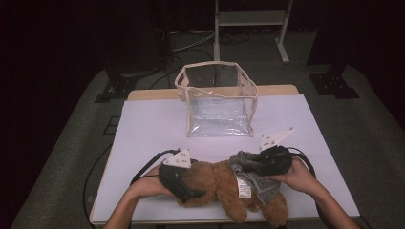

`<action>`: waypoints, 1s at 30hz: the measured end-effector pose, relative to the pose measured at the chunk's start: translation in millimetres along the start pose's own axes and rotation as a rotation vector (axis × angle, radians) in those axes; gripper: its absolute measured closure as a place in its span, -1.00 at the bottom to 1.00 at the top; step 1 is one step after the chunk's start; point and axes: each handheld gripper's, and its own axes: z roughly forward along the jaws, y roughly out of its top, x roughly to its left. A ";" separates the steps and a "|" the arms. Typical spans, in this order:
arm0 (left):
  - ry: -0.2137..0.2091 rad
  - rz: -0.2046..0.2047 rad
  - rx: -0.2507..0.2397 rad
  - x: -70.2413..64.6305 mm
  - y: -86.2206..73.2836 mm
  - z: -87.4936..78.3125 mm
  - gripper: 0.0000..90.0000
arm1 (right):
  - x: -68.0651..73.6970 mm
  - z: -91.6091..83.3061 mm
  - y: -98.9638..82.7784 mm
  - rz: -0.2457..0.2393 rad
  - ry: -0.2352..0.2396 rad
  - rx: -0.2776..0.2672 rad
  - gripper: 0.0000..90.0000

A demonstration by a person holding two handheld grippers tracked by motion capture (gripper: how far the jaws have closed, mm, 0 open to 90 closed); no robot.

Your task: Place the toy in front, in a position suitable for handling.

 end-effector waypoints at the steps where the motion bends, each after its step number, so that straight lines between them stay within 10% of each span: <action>1: -0.015 0.012 0.014 -0.5 2.9 3.8 -1.00 | 0.7 -0.8 -0.4 0.006 0.001 0.000 0.69; 11: 0.043 0.118 0.117 1.3 23.1 7.5 -0.22 | -11.6 -8.4 3.9 0.037 -0.012 -0.029 0.67; 23: 0.229 0.175 0.118 24.7 20.4 -18.8 -0.19 | -31.4 3.0 40.5 0.037 -0.014 -0.039 0.66; 30: 0.212 0.167 0.067 23.2 9.5 -20.8 -0.31 | -44.8 13.5 50.4 0.061 -0.010 -0.054 0.66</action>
